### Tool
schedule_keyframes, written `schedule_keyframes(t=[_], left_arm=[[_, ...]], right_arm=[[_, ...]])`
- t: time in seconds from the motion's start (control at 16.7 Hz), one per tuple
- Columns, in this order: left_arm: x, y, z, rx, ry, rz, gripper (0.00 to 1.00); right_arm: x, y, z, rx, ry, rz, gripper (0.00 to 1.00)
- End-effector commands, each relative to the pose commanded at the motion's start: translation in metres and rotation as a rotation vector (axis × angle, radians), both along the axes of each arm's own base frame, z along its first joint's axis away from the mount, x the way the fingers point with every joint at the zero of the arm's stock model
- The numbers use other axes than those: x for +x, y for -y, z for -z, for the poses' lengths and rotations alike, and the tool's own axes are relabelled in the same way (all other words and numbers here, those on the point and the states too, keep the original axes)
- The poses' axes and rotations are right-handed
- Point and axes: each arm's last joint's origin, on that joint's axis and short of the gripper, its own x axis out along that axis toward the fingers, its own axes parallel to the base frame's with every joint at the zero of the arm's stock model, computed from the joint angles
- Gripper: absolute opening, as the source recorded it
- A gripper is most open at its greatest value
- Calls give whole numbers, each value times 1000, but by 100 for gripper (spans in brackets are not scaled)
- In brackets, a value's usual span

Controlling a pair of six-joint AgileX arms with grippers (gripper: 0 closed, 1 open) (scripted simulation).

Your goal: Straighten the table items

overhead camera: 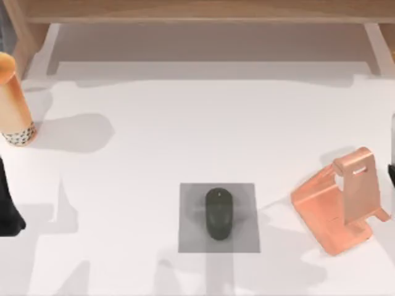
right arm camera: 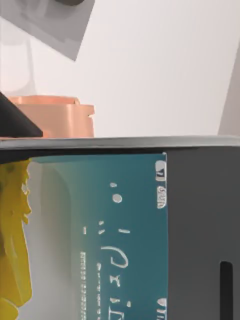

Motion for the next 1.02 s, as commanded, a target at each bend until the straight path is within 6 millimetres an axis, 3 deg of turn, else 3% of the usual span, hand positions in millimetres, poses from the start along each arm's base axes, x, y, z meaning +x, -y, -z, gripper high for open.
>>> schedule_keyframes(t=[0.24,0.6,1.02], left_arm=[[0,0,0,0,0,0,100],[0,0,0,0,0,0,100],[0,0,0,0,0,0,100]], right_arm=[[-12,-6,12,36,34,-104,0],[-11,-6,7,41,52,-92,0],[-12,-3,-82,158,408,-18,0]])
